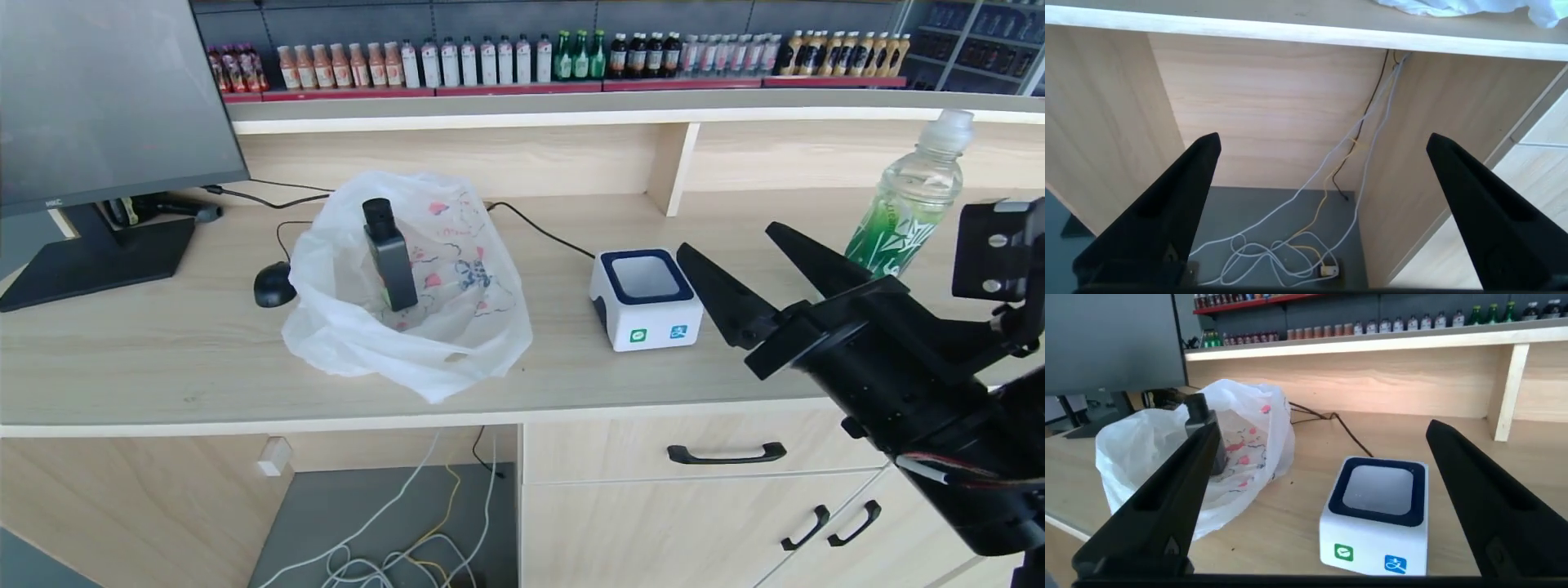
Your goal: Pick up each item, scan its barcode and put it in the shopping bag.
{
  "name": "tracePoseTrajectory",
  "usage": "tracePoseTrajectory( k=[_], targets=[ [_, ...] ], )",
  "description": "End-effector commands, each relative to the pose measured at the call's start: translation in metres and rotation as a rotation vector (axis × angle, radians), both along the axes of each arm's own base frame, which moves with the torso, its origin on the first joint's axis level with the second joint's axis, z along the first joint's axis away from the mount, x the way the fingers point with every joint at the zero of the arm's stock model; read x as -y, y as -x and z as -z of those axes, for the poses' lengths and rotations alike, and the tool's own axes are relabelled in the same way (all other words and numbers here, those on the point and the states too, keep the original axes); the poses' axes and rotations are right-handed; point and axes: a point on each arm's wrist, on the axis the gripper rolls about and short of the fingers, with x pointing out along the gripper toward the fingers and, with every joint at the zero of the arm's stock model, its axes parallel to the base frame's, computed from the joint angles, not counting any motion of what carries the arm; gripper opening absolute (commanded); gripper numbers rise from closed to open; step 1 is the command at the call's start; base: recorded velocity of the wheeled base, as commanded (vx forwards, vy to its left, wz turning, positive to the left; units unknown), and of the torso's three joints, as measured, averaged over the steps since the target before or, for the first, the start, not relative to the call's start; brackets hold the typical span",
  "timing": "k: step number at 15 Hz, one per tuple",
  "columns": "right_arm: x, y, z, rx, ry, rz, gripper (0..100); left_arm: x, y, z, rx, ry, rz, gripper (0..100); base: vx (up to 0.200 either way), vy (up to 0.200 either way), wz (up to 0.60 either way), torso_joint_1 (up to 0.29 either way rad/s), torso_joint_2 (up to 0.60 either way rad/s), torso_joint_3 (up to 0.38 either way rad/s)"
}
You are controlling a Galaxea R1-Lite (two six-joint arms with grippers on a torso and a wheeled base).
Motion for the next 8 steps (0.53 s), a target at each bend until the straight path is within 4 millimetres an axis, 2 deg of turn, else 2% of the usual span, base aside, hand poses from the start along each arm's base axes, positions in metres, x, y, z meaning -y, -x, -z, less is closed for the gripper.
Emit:
tracePoseTrajectory(
  k=[1, 8],
  targets=[
    [0.0013, 0.0015, -0.0027, 0.01, -0.007, 0.0, 100, 0.0, 0.0, 0.0, 0.001, 0.0, 0.0, 100, 0.0, -0.2, 0.0, 0.007, -0.01, 0.002],
    [0.0002, 0.0, -0.0027, 0.01, -0.006, 0.001, 100, 0.0, 0.0, 0.0, 0.001, 0.003, 0.0, 100, 0.0, -0.2, 0.0, 0.003, 0.0, 0.003]
  ],
)
